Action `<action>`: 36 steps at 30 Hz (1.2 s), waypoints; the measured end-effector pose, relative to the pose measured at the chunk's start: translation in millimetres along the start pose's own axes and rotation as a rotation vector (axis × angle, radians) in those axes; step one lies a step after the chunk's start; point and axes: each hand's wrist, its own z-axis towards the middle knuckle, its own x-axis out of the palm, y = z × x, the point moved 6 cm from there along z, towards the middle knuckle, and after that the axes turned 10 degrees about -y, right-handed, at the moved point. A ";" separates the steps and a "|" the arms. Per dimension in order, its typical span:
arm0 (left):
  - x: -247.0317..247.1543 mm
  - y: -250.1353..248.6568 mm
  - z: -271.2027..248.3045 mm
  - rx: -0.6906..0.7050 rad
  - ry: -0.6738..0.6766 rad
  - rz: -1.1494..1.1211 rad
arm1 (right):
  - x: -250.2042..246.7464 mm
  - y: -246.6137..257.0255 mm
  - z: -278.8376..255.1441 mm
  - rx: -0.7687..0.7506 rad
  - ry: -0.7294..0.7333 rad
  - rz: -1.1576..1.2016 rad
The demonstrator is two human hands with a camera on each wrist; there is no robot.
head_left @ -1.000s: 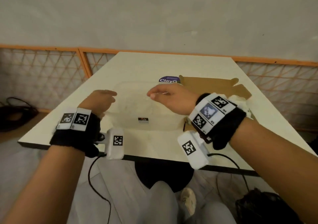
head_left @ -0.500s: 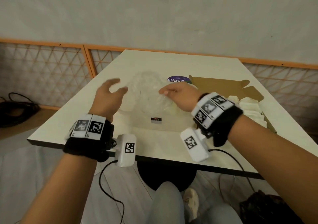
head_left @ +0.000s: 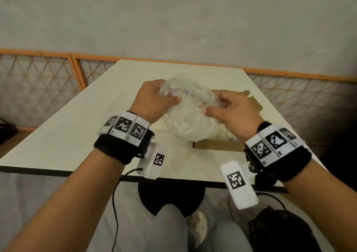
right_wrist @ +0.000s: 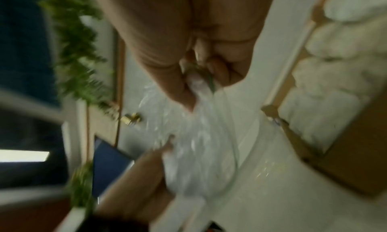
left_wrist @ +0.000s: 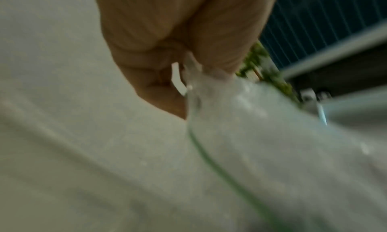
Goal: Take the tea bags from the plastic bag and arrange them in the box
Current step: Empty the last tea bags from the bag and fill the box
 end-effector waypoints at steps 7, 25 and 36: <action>47.9 7.7 -20.1 -0.216 0.247 -0.075 | 12.4 9.6 -50.6 -0.852 0.018 -0.752; 85.6 -20.1 -59.5 -0.409 0.550 -0.539 | -27.4 43.7 -25.1 -0.546 0.011 -0.026; 85.8 -40.2 -76.7 -0.142 0.479 -0.266 | -103.4 17.1 -35.6 -0.479 -0.266 -0.044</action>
